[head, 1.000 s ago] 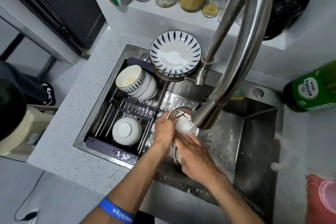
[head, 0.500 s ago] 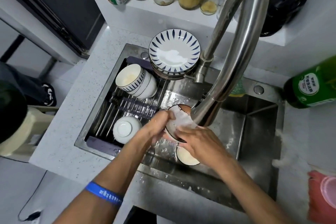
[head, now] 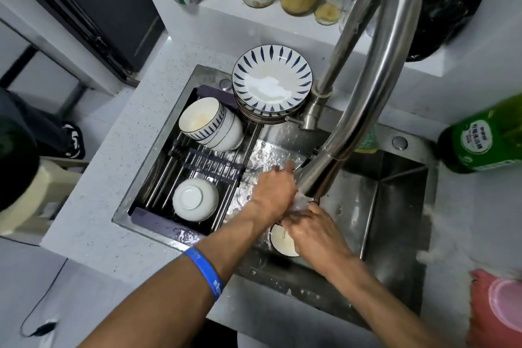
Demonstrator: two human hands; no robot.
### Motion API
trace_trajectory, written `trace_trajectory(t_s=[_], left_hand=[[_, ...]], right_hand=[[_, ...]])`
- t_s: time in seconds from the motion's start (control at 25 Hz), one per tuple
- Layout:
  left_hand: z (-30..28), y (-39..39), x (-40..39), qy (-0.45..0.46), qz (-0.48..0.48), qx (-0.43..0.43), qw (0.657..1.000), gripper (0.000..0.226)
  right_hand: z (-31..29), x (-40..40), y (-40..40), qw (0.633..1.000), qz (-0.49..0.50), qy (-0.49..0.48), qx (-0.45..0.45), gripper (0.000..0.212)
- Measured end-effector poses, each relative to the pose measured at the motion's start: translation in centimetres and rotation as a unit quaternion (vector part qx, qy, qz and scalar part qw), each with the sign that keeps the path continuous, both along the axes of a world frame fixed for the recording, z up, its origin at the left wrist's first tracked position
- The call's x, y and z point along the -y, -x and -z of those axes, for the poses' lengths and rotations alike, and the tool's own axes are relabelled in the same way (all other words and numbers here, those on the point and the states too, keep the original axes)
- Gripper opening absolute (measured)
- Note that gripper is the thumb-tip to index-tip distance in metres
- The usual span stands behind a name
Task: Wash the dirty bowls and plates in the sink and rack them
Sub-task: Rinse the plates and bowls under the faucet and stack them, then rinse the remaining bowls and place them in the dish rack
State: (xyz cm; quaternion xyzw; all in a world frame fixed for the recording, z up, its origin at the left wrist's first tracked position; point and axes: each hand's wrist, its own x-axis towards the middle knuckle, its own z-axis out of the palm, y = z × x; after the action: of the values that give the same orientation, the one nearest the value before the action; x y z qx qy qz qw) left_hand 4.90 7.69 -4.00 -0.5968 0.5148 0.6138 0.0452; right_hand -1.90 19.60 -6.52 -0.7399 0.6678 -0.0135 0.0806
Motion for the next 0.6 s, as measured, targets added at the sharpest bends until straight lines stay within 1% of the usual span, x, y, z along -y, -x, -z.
trace_trajectory(t_s=[0.04, 0.08, 0.12, 0.16, 0.2, 0.24, 0.28, 0.32, 0.36, 0.4, 0.44, 0.48, 0.52, 0.56, 0.6], left_hand=[[0.4, 0.1, -0.1, 0.000, -0.031, -0.063, 0.998, 0.030], [0.1, -0.2, 0.2, -0.009, 0.029, -0.100, 0.995, 0.028], [-0.1, -0.8, 0.8, -0.004, 0.070, -0.123, 0.990, 0.024], [-0.3, -1.0, 1.3, 0.008, 0.084, -0.104, 0.991, 0.023], [0.3, -1.7, 1.6, 0.000, 0.047, -0.108, 0.993, 0.022], [0.0, -2.5, 1.7, -0.035, 0.017, -0.138, 0.990, 0.023], [-0.1, -2.9, 1.4, -0.084, -0.035, -0.165, 0.982, 0.025], [0.8, -3.9, 0.7, -0.144, -0.103, -0.213, 0.961, 0.031], [1.3, -5.1, -0.2, -0.166, -0.149, -0.257, 0.940, 0.042], [1.5, -5.9, -0.9, -0.156, -0.162, -0.275, 0.935, 0.053], [1.6, -6.4, -1.4, -0.122, -0.171, -0.275, 0.938, 0.059], [1.5, -6.7, -1.1, -0.090, -0.184, -0.257, 0.944, 0.062], [0.9, -7.2, -0.3, -0.057, -0.183, -0.229, 0.954, 0.063], [0.6, -8.0, 0.8, -0.015, -0.166, -0.198, 0.966, 0.066], [0.3, -9.0, 2.1, 0.040, -0.133, -0.156, 0.978, 0.072]], right_hand=[[0.3, -0.2, 0.1, 1.000, 0.022, -0.003, 0.013, 0.028], [0.5, -0.5, 0.3, 0.999, 0.044, -0.011, 0.024, 0.028], [0.7, -0.8, 0.6, 0.997, 0.065, -0.010, 0.034, 0.025], [0.9, -1.0, 0.8, 0.994, 0.083, 0.005, 0.069, 0.018], [0.9, -1.0, 0.7, 0.983, 0.116, 0.021, 0.139, 0.010], [1.0, -0.7, 0.4, 0.954, 0.167, 0.036, 0.247, 0.007], [1.0, -0.3, -0.1, 0.890, 0.238, 0.036, 0.389, 0.008], [0.8, 0.3, -1.0, 0.787, 0.312, 0.021, 0.531, 0.011], [0.5, 1.0, -2.0, 0.677, 0.358, -0.002, 0.643, 0.013], [0.3, 1.6, -3.1, 0.592, 0.377, -0.017, 0.712, 0.016], [0.1, 2.2, -3.9, 0.535, 0.377, -0.031, 0.755, 0.021], [-0.1, 2.4, -4.4, 0.500, 0.363, -0.049, 0.785, 0.028], [-0.3, 2.5, -4.5, 0.484, 0.334, -0.074, 0.805, 0.032], [-0.1, 2.3, -4.3, 0.482, 0.311, -0.104, 0.812, 0.035], [0.4, 2.0, -3.8, 0.494, 0.307, -0.122, 0.804, 0.036]])
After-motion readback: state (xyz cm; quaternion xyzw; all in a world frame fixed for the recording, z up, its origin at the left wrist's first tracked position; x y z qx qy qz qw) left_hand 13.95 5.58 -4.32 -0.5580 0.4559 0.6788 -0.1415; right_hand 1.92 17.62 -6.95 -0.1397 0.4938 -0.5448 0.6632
